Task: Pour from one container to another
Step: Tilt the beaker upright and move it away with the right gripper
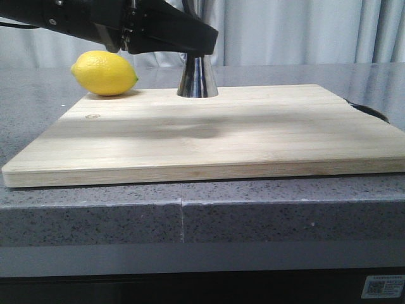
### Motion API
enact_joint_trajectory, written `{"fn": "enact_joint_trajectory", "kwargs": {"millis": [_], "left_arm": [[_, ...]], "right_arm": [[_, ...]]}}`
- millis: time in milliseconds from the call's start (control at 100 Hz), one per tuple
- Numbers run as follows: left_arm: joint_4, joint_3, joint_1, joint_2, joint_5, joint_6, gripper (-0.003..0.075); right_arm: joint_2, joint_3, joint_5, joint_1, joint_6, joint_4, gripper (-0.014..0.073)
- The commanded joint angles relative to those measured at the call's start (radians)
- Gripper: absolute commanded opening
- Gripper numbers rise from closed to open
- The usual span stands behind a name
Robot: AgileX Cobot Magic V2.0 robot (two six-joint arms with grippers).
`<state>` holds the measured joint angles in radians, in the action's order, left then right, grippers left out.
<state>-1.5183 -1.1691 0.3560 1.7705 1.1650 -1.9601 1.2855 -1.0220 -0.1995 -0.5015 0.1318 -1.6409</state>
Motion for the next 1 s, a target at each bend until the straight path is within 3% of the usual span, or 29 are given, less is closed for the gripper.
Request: {"fn": "enact_joint_trajectory", "kwargs": {"millis": [0,330,760,850,990], "left_arm": [[-0.078,-0.028,0.012,-0.054,0.105,0.011,0.0070],[-0.078,-0.028,0.012,-0.054,0.105,0.011,0.0071],[-0.078,-0.028,0.012,-0.054,0.105,0.011,0.0070],[-0.077,-0.028,0.012,-0.054,0.105,0.012,0.0070],[-0.076,-0.028,0.012,-0.054,0.105,0.012,0.0070]], "right_arm": [[-0.026,-0.036,0.001,0.000,-0.001,0.077,0.0237],[-0.028,-0.036,-0.013,0.000,-0.001,0.308,0.0237],[-0.037,-0.036,0.059,0.004,-0.001,0.721,0.0237],[-0.039,-0.036,0.059,0.025,-0.001,0.774,0.0237],[-0.039,-0.036,0.061,0.096,-0.001,0.979,0.0237]]}}
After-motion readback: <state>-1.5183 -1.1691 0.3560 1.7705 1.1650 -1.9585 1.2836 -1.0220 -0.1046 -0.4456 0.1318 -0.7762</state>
